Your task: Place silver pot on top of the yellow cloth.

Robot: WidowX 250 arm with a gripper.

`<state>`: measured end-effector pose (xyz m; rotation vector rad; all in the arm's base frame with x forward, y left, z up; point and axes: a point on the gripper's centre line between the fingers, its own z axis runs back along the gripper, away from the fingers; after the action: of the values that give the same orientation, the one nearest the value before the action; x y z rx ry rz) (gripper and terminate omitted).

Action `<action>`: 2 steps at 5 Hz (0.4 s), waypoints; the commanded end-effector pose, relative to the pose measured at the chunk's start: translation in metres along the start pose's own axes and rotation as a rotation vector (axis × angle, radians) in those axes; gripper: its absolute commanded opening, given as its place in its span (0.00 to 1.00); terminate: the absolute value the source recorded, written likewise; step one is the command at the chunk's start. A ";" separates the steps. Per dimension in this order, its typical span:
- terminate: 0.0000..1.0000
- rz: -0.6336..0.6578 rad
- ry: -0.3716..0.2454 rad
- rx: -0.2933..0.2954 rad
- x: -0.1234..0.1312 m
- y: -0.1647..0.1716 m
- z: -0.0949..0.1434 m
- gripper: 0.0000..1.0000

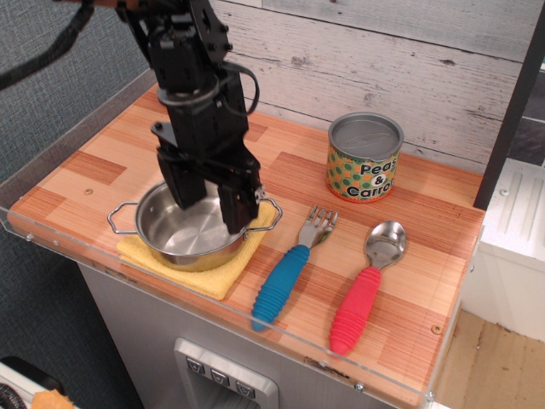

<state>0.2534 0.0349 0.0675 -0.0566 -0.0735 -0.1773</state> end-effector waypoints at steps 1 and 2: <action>0.00 0.030 -0.059 0.106 0.025 0.017 0.027 1.00; 0.00 0.098 -0.098 0.113 0.032 0.034 0.040 1.00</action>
<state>0.2856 0.0647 0.0993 0.0329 -0.1452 -0.0628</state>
